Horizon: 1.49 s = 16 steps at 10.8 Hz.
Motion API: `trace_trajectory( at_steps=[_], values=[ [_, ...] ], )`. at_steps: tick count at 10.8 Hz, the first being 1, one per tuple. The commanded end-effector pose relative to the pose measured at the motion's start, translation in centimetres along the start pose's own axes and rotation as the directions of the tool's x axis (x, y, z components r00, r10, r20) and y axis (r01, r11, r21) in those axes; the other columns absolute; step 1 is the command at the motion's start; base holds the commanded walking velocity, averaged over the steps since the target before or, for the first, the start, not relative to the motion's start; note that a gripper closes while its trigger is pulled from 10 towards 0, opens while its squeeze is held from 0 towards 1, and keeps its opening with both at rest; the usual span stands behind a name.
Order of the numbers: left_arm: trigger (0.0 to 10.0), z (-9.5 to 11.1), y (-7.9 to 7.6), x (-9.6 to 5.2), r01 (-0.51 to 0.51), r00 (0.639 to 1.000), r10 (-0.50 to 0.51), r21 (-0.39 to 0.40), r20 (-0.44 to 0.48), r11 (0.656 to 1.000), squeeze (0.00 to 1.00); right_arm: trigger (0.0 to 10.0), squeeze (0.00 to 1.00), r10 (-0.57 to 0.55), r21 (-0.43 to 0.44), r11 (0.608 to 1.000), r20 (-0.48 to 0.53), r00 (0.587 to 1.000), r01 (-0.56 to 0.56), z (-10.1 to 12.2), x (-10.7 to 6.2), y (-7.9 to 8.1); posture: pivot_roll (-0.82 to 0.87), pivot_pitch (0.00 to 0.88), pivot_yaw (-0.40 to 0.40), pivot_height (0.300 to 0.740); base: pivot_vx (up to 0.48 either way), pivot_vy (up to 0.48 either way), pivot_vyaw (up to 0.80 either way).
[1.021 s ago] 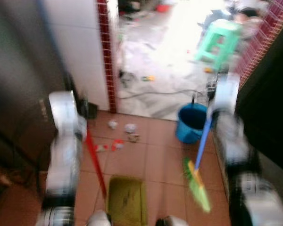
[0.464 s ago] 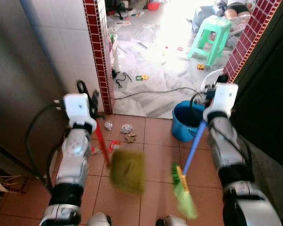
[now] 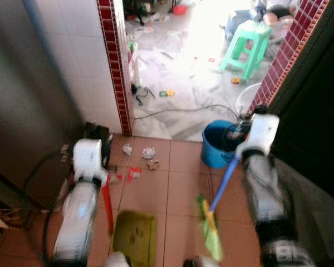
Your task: Sweep floor
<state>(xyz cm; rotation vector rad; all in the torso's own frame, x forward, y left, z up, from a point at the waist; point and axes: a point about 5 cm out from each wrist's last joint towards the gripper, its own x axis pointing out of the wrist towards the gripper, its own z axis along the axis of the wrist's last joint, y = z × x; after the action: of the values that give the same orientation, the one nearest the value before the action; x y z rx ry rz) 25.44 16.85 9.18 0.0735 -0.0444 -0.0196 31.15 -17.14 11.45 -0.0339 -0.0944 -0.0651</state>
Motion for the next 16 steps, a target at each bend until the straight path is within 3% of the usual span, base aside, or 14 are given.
trace_trajectory(
  at_steps=[1, 2, 3, 4, 5, 6, 7, 8, 9, 11, 14, 16],
  values=[
    [10.0, 2.4, -0.4, 0.1, 0.014, 0.996, -0.014, 0.003, 0.086, 1.0, 0.0, 10.0, 0.0, 0.039, 0.013, 0.999, 0.028, 0.999, -0.04, 1.1, 0.1, 0.5, -0.01, 0.0, 0.001, 0.74, 0.0, 0.0, 0.0],
    [10.0, 2.0, -0.8, -1.9, 0.049, 0.996, -0.05, 0.017, 0.071, 0.999, 0.0, 10.0, 0.0, 0.076, 0.019, 0.997, 0.014, 0.997, -0.076, 0.6, -1.8, 0.7, -0.01, 0.0, -0.003, 0.74, 0.0, 0.0, 0.0],
    [10.0, 0.8, -0.6, -2.5, 0.051, 0.999, -0.051, 0.042, 0.008, 0.998, 0.0, 10.0, 0.0, 0.076, 0.003, 0.997, -0.038, 0.996, -0.076, -0.6, -2.7, 0.9, -0.02, 0.0, 0.004, 0.74, 0.0, 0.0, 0.0],
    [10.0, 0.3, -0.5, -2.3, 0.067, 0.998, -0.067, 0.062, -0.013, 0.996, 0.0, 10.0, 0.0, 0.094, -0.047, 0.994, -0.037, 0.995, -0.095, -1.1, -2.9, 0.8, -0.02, 0.022, 0.011, 0.74, 0.0, 0.0, 0.0],
    [10.0, 0.2, 0.2, -2.9, 0.071, 0.997, -0.069, 0.083, -0.028, 0.994, 0.0, 10.0, 0.0, 0.05, -0.037, 0.998, -0.045, 0.998, -0.051, -0.9, -2.8, 0.1, -0.02, 0.0, 0.01, 0.74, 0.0, 0.0, 0.0],
    [10.0, 1.9, 1.2, -2.0, 0.031, 0.999, -0.031, 0.046, 0.008, 0.998, 0.0, 10.0, 0.0, 0.051, -0.024, 0.998, 0.001, 0.999, -0.051, 0.9, -1.4, 0.6, -0.03, 0.0, 0.016, 0.74, 0.0, 0.0, 0.0],
    [10.0, 1.4, 1.1, -0.8, -0.018, 1.0, 0.018, 0.012, 0.008, 1.0, 0.0, 10.0, 0.0, 0.029, -0.024, 0.999, 0.0, 1.0, -0.029, 0.4, -0.8, 0.3, -0.05, 0.031, 0.032, 0.74, 0.0, 0.0, 0.0],
    [10.0, 1.2, 1.0, 0.2, -0.053, 0.998, 0.054, 0.045, -0.02, 0.998, 0.0, 10.0, 0.0, 0.005, -0.034, 0.999, 0.0, 1.0, -0.005, 0.9, -0.6, 0.1, -0.07, 0.028, 0.022, 0.74, 0.0, 0.0, 0.0],
    [10.0, 2.5, 0.8, 0.3, -0.035, 0.999, 0.035, -0.008, 0.016, 0.999, 0.0, 10.0, 0.0, 0.072, -0.047, 0.996, 0.047, 0.996, -0.07, 2.3, -0.9, 1.1, -0.08, 0.002, 0.023, 0.74, 0.0, 0.0, 0.0],
    [10.0, 2.3, 0.4, 1.0, -0.083, 0.996, 0.083, 0.032, 0.018, 0.996, 0.0, 10.0, 0.0, -0.019, -0.001, 1.0, 0.014, 1.0, 0.019, 1.7, -0.3, 0.1, -0.04, 0.0, 0.028, 0.74, 0.0, 0.0, 0.0],
    [10.0, 2.5, 0.0, 1.1, -0.05, 0.999, 0.05, 0.024, 0.023, 0.998, 0.0, 10.0, 0.0, 0.0, 0.006, 1.0, 0.032, 0.999, -0.001, 2.3, -0.3, 1.1, -0.05, 0.0, 0.042, 0.74, 0.0, 0.0, 0.0],
    [10.0, 2.8, 0.1, 1.4, -0.063, 0.998, 0.063, 0.01, 0.028, 0.998, 0.0, 10.0, 0.0, 0.011, 0.001, 1.0, 0.025, 1.0, -0.011, 2.2, 0.0, 0.7, -0.04, 0.0, 0.027, 0.74, 0.0, 0.0, 0.0]
  ],
)
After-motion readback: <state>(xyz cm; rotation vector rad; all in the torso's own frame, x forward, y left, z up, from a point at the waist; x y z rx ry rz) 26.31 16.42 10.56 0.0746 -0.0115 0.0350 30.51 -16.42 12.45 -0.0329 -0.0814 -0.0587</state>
